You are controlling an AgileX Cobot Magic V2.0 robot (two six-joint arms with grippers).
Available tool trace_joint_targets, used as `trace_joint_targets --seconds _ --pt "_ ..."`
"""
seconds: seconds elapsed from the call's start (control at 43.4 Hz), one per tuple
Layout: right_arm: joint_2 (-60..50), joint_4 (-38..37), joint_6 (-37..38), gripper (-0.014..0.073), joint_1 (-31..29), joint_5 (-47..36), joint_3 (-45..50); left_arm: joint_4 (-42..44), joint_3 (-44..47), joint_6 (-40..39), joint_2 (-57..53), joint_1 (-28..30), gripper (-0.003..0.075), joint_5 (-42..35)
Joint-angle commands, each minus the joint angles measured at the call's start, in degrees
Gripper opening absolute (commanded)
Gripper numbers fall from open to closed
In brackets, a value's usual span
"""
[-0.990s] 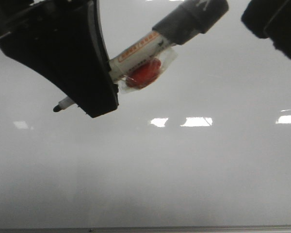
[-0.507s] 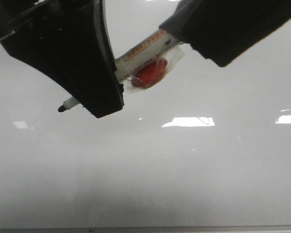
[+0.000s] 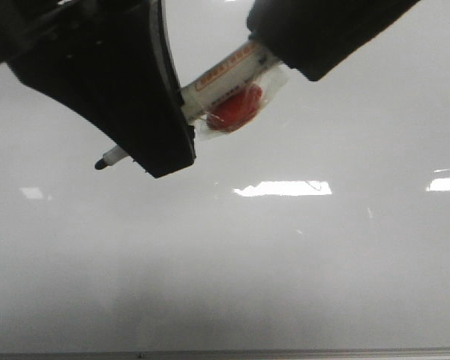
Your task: Write number 7 on whiteboard
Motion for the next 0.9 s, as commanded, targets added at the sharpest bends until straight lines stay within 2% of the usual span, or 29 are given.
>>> trace_joint_targets --seconds 0.0,0.069,0.161,0.253,0.322,0.484,0.599,0.76,0.829,0.875 --pt "-0.92 3.04 -0.54 0.0090 0.00 -0.92 -1.90 -1.37 -1.90 -0.13 -1.46 -0.41 0.0004 -2.71" --pt "-0.92 3.04 -0.54 0.0035 0.00 -0.92 -1.90 -1.45 -1.90 -0.37 -1.46 -0.41 0.0050 -2.71" --pt "-0.92 3.04 -0.54 -0.0010 0.00 -0.92 -1.90 -2.08 -1.90 -0.50 -1.46 -0.41 0.0187 -2.83" --pt "-0.92 3.04 -0.54 -0.0028 0.00 -0.92 -1.90 -2.11 -2.22 -2.35 -1.82 -0.41 0.0357 -2.83" --pt "-1.11 2.74 -0.54 -0.0029 0.00 -1.13 -1.90 -0.67 -3.27 -4.22 -2.51 -0.20 0.0433 -1.66" --pt "-2.81 0.39 1.69 -0.0029 -1.67 -1.38 -2.02 4.68 -4.86 -9.04 -6.90 -0.20 0.0440 0.50" --pt "-4.83 -3.97 10.09 -0.0029 -6.86 -1.45 -3.36 6.61 -4.64 -13.06 -11.47 1.65 0.0440 1.47" --pt "-9.10 -4.95 25.28 -0.0047 -16.89 -2.15 -3.73 6.61 -1.69 -18.73 -17.85 8.79 0.0440 0.95" --pt "-12.29 -4.29 27.30 -0.0060 -19.61 -4.01 -0.87 6.61 1.49 -22.12 -21.01 12.64 0.0440 -0.26" --pt "-14.47 -3.47 27.16 -0.0060 -20.01 -8.14 1.81 6.61 3.36 -23.38 -22.71 14.91 0.0440 -1.36"
